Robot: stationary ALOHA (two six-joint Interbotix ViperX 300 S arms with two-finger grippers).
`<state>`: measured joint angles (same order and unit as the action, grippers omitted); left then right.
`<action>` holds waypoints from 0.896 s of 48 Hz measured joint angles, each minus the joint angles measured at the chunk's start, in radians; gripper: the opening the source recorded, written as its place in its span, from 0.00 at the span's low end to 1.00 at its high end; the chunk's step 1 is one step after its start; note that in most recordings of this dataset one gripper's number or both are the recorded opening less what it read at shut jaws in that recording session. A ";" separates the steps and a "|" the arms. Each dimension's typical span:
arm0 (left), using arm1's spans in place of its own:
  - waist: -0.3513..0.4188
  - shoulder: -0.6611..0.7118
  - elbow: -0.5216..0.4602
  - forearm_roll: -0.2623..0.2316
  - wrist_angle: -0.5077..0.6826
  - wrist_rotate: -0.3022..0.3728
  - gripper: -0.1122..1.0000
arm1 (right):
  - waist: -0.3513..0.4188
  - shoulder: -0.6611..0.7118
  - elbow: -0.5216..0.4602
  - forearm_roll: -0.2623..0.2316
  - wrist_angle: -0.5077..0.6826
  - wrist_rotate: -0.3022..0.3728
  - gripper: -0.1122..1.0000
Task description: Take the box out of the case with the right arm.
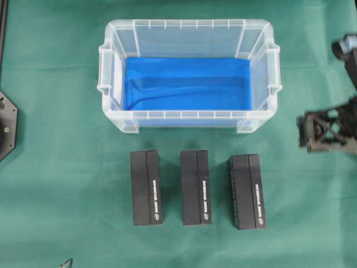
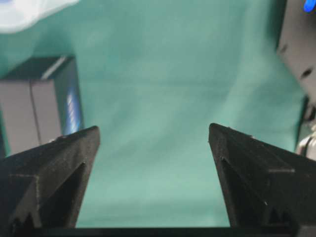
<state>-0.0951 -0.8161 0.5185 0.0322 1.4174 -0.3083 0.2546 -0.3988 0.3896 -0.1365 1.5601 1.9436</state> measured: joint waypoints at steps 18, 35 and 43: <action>0.002 0.000 0.000 0.000 0.000 0.000 0.12 | -0.313 -0.058 0.032 -0.011 -0.002 -0.337 0.87; 0.002 0.000 0.000 0.000 0.000 0.000 0.12 | -0.445 -0.058 0.034 -0.014 -0.025 -0.462 0.87; 0.000 0.000 0.000 0.000 0.000 0.000 0.12 | -0.445 -0.058 0.035 -0.014 -0.026 -0.462 0.87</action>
<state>-0.0951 -0.8161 0.5185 0.0322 1.4174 -0.3083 -0.1902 -0.4571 0.4249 -0.1503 1.5340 1.4818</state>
